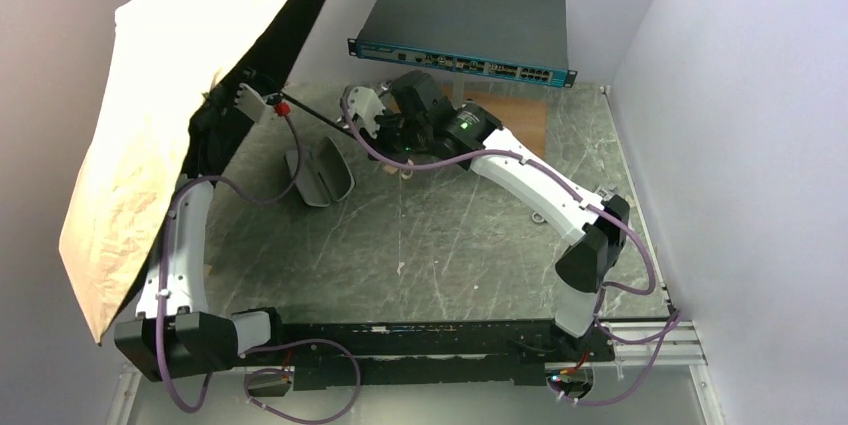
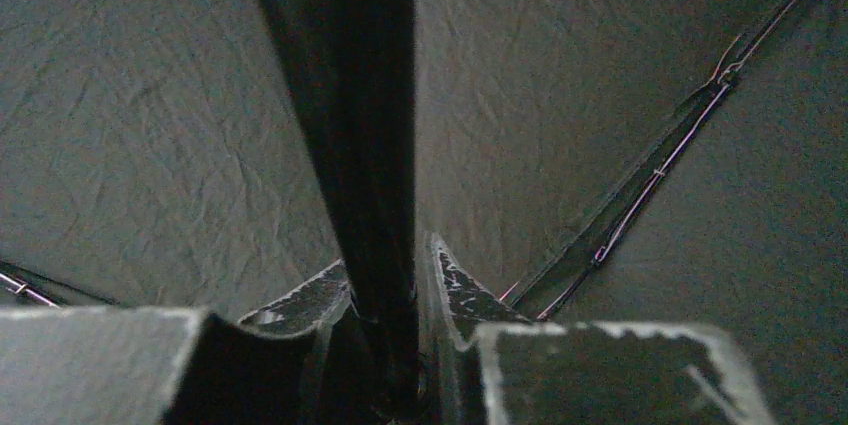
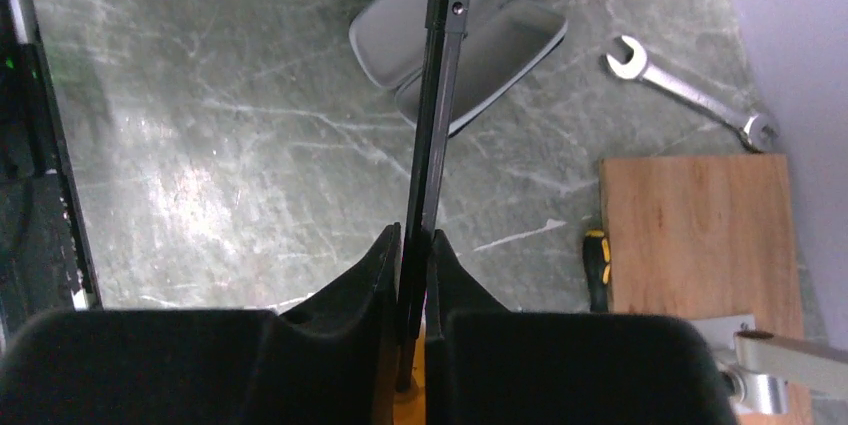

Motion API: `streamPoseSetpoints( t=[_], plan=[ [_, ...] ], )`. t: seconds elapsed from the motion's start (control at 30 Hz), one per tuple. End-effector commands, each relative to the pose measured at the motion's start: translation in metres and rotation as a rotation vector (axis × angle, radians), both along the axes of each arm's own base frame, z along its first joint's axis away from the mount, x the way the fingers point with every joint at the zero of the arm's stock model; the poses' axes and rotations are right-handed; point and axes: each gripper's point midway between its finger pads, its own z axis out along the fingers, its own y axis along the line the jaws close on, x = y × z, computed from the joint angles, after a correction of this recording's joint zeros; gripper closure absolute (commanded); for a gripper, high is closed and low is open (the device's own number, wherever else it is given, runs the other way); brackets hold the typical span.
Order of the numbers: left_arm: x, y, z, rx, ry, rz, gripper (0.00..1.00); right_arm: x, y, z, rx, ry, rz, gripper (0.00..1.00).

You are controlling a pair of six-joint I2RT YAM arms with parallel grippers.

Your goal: Open the umbrella

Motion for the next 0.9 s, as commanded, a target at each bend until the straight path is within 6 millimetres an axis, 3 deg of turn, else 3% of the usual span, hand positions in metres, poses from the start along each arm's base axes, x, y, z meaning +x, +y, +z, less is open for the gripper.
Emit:
streamPoseSetpoints(
  t=[0.0, 0.27, 0.5, 0.6, 0.73, 0.87],
  plan=[
    [-0.069, 0.061, 0.122, 0.237, -0.419, 0.382, 0.69, -0.049, -0.019, -0.026, -0.113, 0.228, 0.111, 1.0],
    [-0.071, 0.022, 0.073, 0.177, -0.287, 0.193, 0.52, -0.049, 0.025, 0.0, 0.104, 0.252, 0.162, 1.0],
    [-0.082, -0.029, -0.013, 0.158, 0.0, -0.091, 0.39, -0.045, 0.06, 0.01, 0.199, 0.274, 0.194, 1.0],
    [-0.091, -0.05, -0.038, 0.16, 0.046, -0.178, 0.38, -0.038, 0.073, 0.011, 0.247, 0.247, 0.205, 1.0],
    [-0.11, -0.08, -0.058, 0.064, 0.119, -0.319, 0.34, -0.027, 0.091, 0.006, 0.285, 0.25, 0.202, 1.0],
    [-0.142, -0.11, -0.065, -0.192, 0.259, -0.47, 0.31, -0.015, 0.107, 0.002, 0.321, 0.258, 0.195, 1.0]
  ],
)
